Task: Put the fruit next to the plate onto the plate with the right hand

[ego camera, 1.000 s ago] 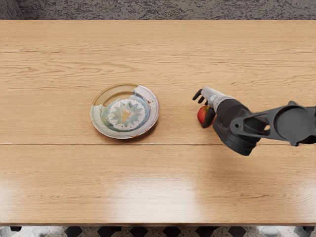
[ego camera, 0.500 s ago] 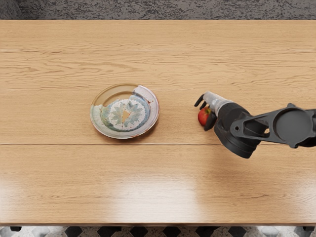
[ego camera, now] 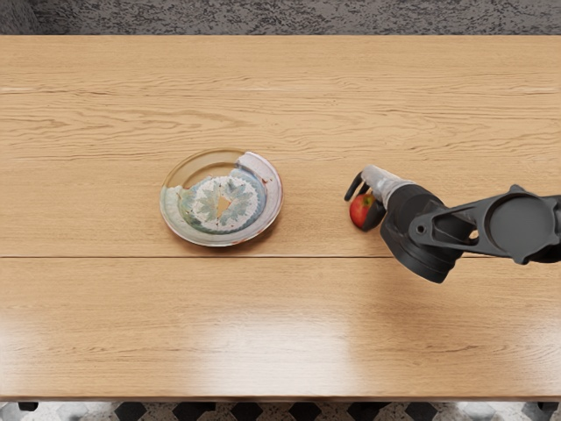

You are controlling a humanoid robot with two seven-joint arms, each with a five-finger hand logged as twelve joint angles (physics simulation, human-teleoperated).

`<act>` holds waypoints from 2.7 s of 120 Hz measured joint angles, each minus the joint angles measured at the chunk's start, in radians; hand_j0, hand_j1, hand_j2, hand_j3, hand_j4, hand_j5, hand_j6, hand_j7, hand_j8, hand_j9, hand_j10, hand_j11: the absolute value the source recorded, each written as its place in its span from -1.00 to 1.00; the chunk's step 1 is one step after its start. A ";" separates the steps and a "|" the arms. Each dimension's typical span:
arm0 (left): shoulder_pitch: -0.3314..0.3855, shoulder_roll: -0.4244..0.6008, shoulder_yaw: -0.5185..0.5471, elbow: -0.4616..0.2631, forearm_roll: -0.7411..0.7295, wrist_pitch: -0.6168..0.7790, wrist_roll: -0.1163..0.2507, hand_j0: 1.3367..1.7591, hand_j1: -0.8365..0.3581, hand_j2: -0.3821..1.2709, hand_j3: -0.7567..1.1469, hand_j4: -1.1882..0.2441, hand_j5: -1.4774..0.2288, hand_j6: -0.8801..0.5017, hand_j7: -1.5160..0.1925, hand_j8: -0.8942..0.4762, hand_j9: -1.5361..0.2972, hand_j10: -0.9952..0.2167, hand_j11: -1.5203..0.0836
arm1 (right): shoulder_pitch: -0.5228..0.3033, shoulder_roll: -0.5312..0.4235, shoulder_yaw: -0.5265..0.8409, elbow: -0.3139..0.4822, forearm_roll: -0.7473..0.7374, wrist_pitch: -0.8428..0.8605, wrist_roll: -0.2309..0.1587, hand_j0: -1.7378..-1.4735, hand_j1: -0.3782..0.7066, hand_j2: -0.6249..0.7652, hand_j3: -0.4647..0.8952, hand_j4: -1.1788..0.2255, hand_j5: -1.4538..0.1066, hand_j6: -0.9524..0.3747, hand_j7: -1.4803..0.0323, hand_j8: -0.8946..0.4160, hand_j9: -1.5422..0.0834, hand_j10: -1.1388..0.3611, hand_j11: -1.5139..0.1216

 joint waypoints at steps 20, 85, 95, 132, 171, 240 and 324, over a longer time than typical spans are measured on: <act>0.000 0.000 0.000 0.000 0.000 0.000 0.000 0.52 0.52 -0.48 -0.21 0.34 0.38 -0.06 0.42 -0.03 0.35 0.26 0.52 | 0.006 -0.002 0.000 0.000 0.011 0.002 0.000 -0.36 0.13 0.15 -0.32 -0.23 -0.25 -0.28 -0.16 -0.23 -0.17 -0.21 -0.22; 0.000 0.000 0.000 0.000 0.000 0.000 0.000 0.52 0.52 -0.48 -0.21 0.34 0.38 -0.06 0.42 -0.03 0.35 0.26 0.52 | 0.069 -0.154 0.206 0.005 0.112 0.269 0.002 -0.40 0.23 0.41 -0.31 -0.26 -0.39 -0.22 -0.25 -0.17 -0.29 -0.19 -0.34; 0.000 0.000 0.000 0.000 0.000 0.000 0.000 0.52 0.52 -0.48 -0.21 0.34 0.38 -0.06 0.42 -0.03 0.35 0.26 0.52 | 0.069 -0.163 0.282 0.005 0.144 0.367 0.002 -0.40 0.26 0.45 -0.31 -0.25 -0.40 -0.21 -0.25 -0.16 -0.29 -0.17 -0.34; 0.000 0.000 0.000 0.000 0.000 0.000 0.000 0.52 0.52 -0.48 -0.21 0.34 0.38 -0.06 0.42 -0.03 0.35 0.26 0.52 | 0.075 -0.028 0.445 -0.094 0.213 0.525 0.001 -0.40 0.34 0.54 -0.31 -0.25 -0.40 -0.18 -0.25 -0.13 -0.29 -0.16 -0.33; 0.000 0.000 0.000 0.000 0.000 0.000 0.000 0.52 0.52 -0.48 -0.21 0.34 0.38 -0.06 0.42 -0.03 0.35 0.26 0.52 | 0.041 0.191 0.484 -0.283 0.208 0.534 0.007 -0.40 0.37 0.62 -0.31 -0.25 -0.40 -0.19 -0.25 -0.14 -0.30 -0.17 -0.33; 0.000 0.000 0.000 0.000 0.000 0.000 0.000 0.52 0.52 -0.48 -0.21 0.34 0.38 -0.06 0.42 -0.03 0.35 0.26 0.52 | 0.011 0.327 0.511 -0.422 0.108 0.528 0.044 -0.40 0.09 0.17 -0.32 -0.05 -0.03 -0.23 0.06 -0.24 0.04 -0.13 0.00; 0.000 0.000 0.000 0.000 0.000 0.000 0.000 0.52 0.52 -0.48 -0.20 0.34 0.38 -0.06 0.42 -0.03 0.35 0.26 0.52 | -0.128 0.059 0.815 -0.216 0.376 0.764 0.039 -0.40 -0.80 -0.11 -0.32 0.58 0.75 0.33 0.84 0.26 0.79 0.43 0.74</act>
